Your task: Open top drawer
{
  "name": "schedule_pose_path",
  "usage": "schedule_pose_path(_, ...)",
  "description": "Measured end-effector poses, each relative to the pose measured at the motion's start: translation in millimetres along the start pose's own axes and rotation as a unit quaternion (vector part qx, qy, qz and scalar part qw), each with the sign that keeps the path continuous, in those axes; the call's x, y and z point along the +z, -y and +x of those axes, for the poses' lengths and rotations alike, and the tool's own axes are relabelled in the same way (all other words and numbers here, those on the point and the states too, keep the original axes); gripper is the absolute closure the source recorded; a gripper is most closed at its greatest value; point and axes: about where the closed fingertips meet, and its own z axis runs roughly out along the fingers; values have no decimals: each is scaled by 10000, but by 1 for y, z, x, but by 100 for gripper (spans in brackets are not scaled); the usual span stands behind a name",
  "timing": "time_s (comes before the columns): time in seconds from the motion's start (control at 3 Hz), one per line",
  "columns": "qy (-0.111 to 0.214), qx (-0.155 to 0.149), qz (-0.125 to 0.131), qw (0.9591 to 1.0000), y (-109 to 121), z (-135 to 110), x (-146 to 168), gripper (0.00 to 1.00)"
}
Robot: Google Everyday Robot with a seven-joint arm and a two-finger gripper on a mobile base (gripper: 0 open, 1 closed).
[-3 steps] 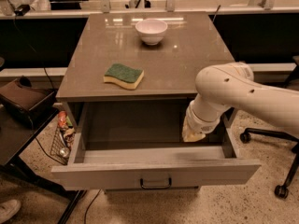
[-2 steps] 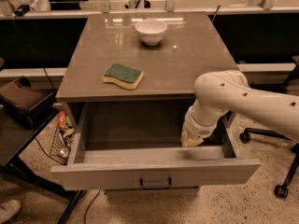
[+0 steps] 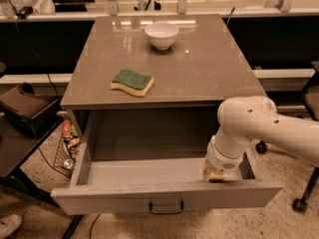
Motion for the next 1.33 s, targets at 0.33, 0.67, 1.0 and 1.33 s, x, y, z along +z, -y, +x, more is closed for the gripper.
schedule_pose_path(0.33,0,1,-1,10000,2,0,0,100)
schedule_pose_path(0.67,-142,301,-182,9993,-39,10,-10,100)
schedule_pose_path(1.0,-333,611,-416,9967,-86,19,-25,100)
schedule_pose_path(1.33,-333,611,-416,9967,-86,19,-25,83)
